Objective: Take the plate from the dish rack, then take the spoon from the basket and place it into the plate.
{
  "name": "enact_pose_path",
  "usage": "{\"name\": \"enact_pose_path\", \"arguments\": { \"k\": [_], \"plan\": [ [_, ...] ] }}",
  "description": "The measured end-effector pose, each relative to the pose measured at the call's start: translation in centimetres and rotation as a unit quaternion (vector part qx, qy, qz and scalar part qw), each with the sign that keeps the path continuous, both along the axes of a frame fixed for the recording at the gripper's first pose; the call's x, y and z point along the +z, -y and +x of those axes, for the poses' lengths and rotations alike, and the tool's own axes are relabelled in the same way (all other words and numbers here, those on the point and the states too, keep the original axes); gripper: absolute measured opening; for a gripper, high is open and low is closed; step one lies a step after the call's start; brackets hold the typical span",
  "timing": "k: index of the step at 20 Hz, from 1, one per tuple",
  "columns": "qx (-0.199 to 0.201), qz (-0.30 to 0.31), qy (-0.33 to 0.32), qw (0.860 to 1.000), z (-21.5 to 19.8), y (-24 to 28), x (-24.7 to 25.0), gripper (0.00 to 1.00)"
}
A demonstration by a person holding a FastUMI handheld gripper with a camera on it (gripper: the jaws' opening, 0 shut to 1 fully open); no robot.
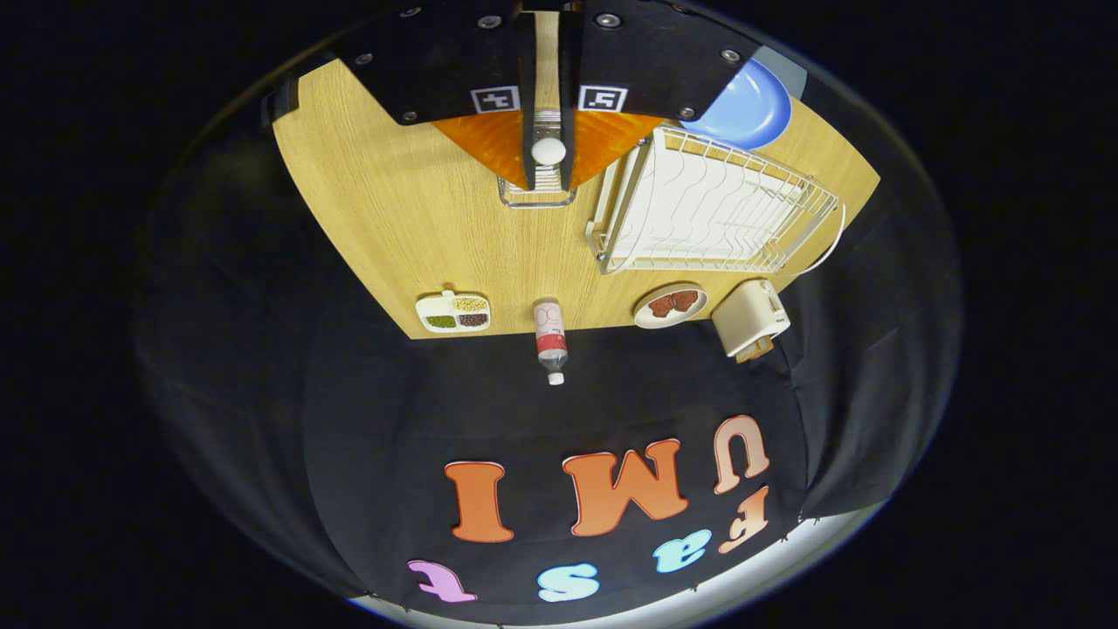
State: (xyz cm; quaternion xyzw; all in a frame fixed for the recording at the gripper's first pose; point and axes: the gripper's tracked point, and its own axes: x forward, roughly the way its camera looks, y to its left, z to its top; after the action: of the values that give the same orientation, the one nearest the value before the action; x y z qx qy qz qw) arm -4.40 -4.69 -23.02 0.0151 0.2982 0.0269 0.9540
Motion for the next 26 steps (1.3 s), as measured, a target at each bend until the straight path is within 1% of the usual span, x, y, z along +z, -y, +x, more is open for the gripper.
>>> {"name": "enact_pose_path", "arguments": {
  "k": [8,12,16,20,23,26],
  "plan": [
    [0.038,0.034,0.037,0.998,-0.7,-1.4,6.3,0.10],
    [0.086,0.060,0.042,0.994,-1.9,-4.0,8.0,0.10],
    [0.138,0.072,0.037,0.987,-3.3,-7.3,7.0,0.10],
    [0.182,0.106,0.019,0.977,-4.8,-11.2,5.9,0.10],
    [0.220,0.106,0.006,0.970,-6.0,-13.5,4.7,0.10],
    [0.248,0.100,-0.013,0.963,-7.0,-15.7,2.7,0.10]
  ]
}}
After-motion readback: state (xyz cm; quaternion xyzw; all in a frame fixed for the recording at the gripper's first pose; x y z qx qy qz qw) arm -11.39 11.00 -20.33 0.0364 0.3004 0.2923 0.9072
